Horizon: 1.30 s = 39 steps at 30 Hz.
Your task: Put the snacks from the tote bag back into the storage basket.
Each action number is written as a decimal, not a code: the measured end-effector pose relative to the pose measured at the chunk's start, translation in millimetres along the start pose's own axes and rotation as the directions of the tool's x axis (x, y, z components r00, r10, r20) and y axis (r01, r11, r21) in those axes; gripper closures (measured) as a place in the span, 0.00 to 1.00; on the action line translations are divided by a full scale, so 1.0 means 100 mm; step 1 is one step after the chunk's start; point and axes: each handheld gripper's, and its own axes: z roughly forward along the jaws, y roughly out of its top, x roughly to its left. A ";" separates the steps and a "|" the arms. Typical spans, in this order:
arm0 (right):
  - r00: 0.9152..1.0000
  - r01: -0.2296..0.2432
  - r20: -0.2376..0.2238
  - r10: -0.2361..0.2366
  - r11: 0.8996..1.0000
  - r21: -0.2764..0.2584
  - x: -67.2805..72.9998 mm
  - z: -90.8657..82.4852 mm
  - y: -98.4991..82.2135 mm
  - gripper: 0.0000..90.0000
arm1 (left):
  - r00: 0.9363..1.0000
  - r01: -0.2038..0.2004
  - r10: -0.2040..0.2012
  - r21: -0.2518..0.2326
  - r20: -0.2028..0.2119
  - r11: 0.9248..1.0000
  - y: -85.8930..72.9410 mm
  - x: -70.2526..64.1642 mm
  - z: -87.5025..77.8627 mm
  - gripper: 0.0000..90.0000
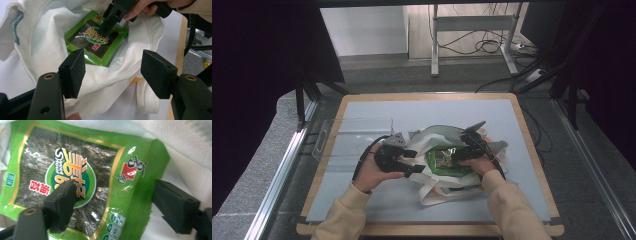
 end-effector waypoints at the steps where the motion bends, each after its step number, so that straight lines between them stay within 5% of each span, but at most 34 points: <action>1: 1.000 -0.004 -0.002 0.004 1.000 -0.002 0.00 0.00 0.00 0.25 | 1.000 0.000 0.000 0.000 0.000 1.000 0.00 0.00 0.00 0.40; 5: 1.000 0.001 -0.014 -0.001 1.000 -0.012 -0.02 -0.02 0.01 0.39 | 1.000 -0.001 0.001 0.000 0.000 1.000 0.00 0.00 0.00 0.40; 11: 0.996 -0.011 -0.094 0.010 1.000 -0.015 -0.03 -0.03 0.01 0.67 | 1.000 -0.003 0.003 0.003 -0.001 1.000 0.00 0.00 0.00 0.40; 17: 0.994 -0.002 -0.108 -0.002 0.999 -0.036 -0.04 -0.07 0.00 0.90 | 1.000 -0.004 0.004 0.004 -0.001 1.000 0.00 0.01 0.01 0.40; 30: 0.991 0.036 -0.128 -0.049 0.994 -0.108 -0.05 -0.25 -0.06 0.95 | 1.000 -0.010 0.010 0.007 -0.007 1.000 0.00 0.02 -0.01 0.40; 39: 0.985 0.077 -0.137 -0.106 0.977 -0.201 -0.08 -0.56 -0.13 0.96 | 1.000 -0.011 0.011 0.009 -0.009 1.000 0.00 0.01 0.00 0.40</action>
